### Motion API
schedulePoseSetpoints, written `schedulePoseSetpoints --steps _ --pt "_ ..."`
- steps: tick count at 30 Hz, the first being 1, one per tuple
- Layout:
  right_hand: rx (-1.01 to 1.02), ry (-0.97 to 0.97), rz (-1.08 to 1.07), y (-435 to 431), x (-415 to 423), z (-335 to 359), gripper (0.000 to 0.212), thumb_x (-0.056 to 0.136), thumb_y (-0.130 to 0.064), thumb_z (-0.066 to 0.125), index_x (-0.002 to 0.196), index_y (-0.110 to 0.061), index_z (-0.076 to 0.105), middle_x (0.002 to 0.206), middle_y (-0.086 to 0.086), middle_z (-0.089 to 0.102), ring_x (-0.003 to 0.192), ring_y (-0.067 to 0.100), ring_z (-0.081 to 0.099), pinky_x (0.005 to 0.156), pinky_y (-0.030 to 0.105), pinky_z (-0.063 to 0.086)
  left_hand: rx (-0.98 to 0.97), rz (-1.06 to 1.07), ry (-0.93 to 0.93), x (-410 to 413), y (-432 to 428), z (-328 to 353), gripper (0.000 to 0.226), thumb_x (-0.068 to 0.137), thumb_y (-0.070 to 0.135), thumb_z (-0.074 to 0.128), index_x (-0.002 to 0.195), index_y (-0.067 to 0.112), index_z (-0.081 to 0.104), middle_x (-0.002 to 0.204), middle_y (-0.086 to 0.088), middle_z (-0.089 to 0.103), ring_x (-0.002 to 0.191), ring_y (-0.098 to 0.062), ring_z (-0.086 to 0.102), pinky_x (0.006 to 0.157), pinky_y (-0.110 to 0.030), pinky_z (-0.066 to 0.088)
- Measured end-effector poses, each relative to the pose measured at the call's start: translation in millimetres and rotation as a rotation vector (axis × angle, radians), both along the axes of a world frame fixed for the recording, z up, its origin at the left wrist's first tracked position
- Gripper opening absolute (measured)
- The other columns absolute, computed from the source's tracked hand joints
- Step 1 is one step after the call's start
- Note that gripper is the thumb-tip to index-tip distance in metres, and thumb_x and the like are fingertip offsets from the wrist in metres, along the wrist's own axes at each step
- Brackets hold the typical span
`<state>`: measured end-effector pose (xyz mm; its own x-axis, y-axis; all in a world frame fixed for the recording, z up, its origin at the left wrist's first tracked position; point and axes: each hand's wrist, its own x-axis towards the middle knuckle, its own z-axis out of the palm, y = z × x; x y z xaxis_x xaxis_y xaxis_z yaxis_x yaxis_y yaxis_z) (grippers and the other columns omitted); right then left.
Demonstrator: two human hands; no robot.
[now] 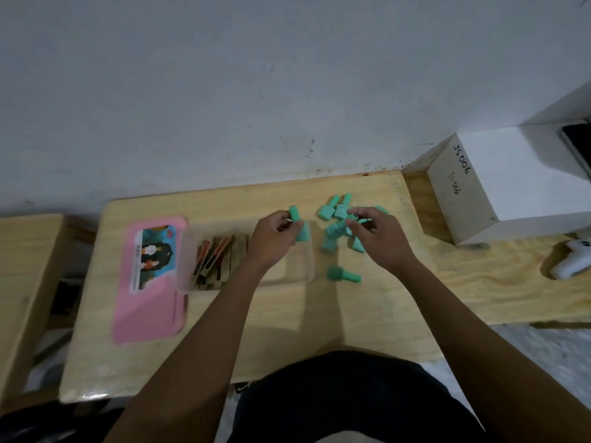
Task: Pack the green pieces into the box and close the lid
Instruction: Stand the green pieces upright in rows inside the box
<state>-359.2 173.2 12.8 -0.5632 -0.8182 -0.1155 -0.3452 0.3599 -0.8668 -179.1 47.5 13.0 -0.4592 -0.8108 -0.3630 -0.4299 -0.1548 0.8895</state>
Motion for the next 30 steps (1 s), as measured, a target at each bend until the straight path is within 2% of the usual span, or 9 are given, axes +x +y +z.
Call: schedulePoseSetpoints --steps 2,7,11,15,18,20,23,26,30 --pt "-0.016 0.026 0.034 -12 13 0 0.026 0.09 -0.026 0.067 0.114 -0.016 0.068 0.104 -0.005 0.068 0.083 -0.001 0.063 0.065 0.004 0.047 -0.066 0.071 -0.039 15 -9 -1 0.009 0.089 0.026 0.066 0.094 0.019 0.066 0.095 0.0 0.068 0.093 -0.019 0.067 0.083 -0.041 0.058" --pt "0.041 0.079 0.118 -45 42 -5 0.023 0.088 -0.032 0.068 0.109 -0.026 0.069 0.1 -0.01 0.068 0.078 0.0 0.064 0.064 0.012 0.05 -0.273 0.104 -0.19 42 -22 -7 0.021 0.086 0.028 0.069 0.1 0.011 0.071 0.095 -0.003 0.062 0.084 -0.016 0.061 0.073 -0.026 0.049" --pt "0.178 0.313 0.166 -65 58 -17 0.022 0.088 -0.039 0.064 0.109 -0.032 0.066 0.105 -0.016 0.066 0.078 0.004 0.062 0.071 0.026 0.051 -0.356 0.057 -0.271 51 -28 -20 0.021 0.085 0.027 0.069 0.097 0.01 0.073 0.086 -0.002 0.053 0.069 -0.013 0.054 0.058 -0.014 0.038" --pt "0.236 0.614 0.266 -78 63 -27 0.023 0.09 -0.037 0.06 0.108 -0.027 0.068 0.107 -0.009 0.07 0.087 0.015 0.066 0.079 0.033 0.046 -0.381 0.01 -0.293 53 -27 -29 0.02 0.085 0.027 0.068 0.093 0.009 0.072 0.082 0.0 0.052 0.06 -0.002 0.046 0.051 -0.006 0.031" --pt "0.262 0.763 0.336 -83 65 -33 0.022 0.09 -0.034 0.058 0.106 -0.025 0.07 0.102 -0.003 0.071 0.093 0.023 0.063 0.083 0.038 0.039 -0.375 -0.029 -0.279 49 -26 -36 0.02 0.085 0.025 0.069 0.094 0.007 0.072 0.081 -0.001 0.053 0.063 -0.005 0.047 0.054 -0.008 0.032" --pt "0.274 0.835 0.354 -82 67 -37 0.021 0.087 -0.032 0.061 0.103 -0.024 0.072 0.099 0.0 0.07 0.093 0.025 0.061 0.081 0.039 0.04 -0.38 -0.053 -0.279 45 -25 -41 0.02 0.084 0.026 0.069 0.095 0.01 0.073 0.083 -0.002 0.055 0.069 -0.012 0.053 0.061 -0.021 0.043" --pt "0.253 0.903 0.299 -78 68 -42 0.018 0.079 -0.027 0.072 0.096 -0.021 0.075 0.094 0.001 0.065 0.088 0.027 0.059 0.075 0.04 0.043 -0.401 -0.064 -0.284 38 -24 -51 0.02 0.084 0.027 0.069 0.096 0.012 0.073 0.083 -0.002 0.057 0.072 -0.016 0.057 0.064 -0.026 0.046" --pt "0.235 0.936 0.251 -76 66 -43 0.017 0.077 -0.026 0.075 0.093 -0.022 0.075 0.094 0.001 0.061 0.087 0.025 0.056 0.073 0.041 0.045 -0.416 -0.055 -0.284 30 -25 -58 0.023 0.086 0.024 0.067 0.104 0.011 0.073 0.087 0.001 0.057 0.073 -0.014 0.057 0.064 -0.023 0.045" --pt "0.236 0.943 0.261 -74 65 -41 0.017 0.079 -0.026 0.073 0.095 -0.02 0.075 0.096 0.002 0.062 0.088 0.025 0.056 0.075 0.041 0.046 -0.402 -0.02 -0.283 23 -23 -67 0.023 0.088 0.016 0.065 0.109 0.01 0.071 0.094 0.0 0.057 0.076 -0.011 0.054 0.065 -0.01 0.033"
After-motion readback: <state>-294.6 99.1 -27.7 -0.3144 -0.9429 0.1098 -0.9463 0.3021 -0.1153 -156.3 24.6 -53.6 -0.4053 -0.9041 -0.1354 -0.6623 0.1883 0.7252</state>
